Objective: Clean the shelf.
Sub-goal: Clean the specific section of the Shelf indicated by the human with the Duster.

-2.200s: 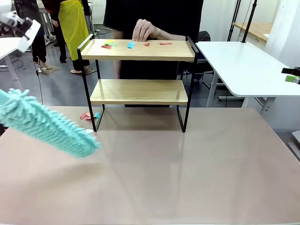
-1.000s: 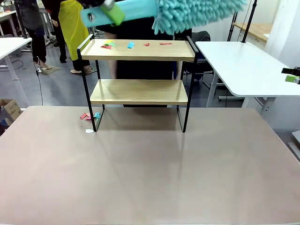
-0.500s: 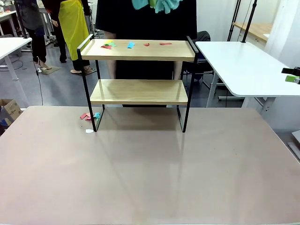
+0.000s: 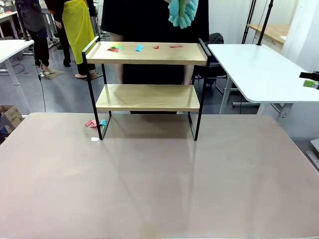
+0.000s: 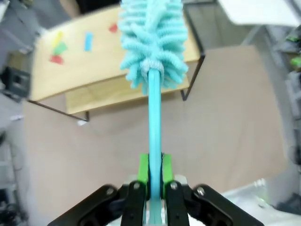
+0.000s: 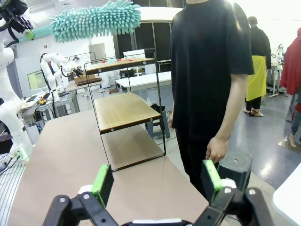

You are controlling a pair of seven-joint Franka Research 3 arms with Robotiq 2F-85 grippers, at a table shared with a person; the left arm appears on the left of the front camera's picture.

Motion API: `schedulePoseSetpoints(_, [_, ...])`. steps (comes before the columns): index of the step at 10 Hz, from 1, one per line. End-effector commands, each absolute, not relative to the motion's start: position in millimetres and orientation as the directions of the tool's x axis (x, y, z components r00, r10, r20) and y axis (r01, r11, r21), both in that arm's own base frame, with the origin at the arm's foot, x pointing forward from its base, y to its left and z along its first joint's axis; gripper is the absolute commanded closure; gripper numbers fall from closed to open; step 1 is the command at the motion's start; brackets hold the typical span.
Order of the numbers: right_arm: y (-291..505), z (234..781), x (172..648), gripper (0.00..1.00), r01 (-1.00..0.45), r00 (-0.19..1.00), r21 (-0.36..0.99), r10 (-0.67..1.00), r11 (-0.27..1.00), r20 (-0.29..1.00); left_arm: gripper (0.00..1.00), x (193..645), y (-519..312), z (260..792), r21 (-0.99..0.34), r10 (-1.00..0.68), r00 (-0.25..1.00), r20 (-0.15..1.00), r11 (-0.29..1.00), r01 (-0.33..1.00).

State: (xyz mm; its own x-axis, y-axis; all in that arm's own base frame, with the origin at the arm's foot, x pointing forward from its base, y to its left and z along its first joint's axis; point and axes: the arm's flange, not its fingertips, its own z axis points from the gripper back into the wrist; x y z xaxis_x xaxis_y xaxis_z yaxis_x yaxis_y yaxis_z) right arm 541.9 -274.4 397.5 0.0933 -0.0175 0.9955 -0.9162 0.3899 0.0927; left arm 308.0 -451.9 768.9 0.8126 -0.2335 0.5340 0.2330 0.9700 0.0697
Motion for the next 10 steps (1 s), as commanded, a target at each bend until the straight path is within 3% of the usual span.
schedulePoseSetpoints(1, [-272.1, 401.2, 542.9, 0.00, -0.918, 0.086, 0.086, -0.016, 0.387, 0.996, 0.87, 341.8, -524.0, 795.4, 0.102, -0.208, 0.845, 0.493, 0.978, 0.182])
schedulePoseSetpoints(10, [-272.1, 401.2, 542.9, 0.00, -0.918, 0.086, 0.086, -0.016, 0.387, 0.996, 0.87, 377.6, -563.4, 734.8, 0.062, -0.080, 0.907, 0.413, 0.996, 0.060])
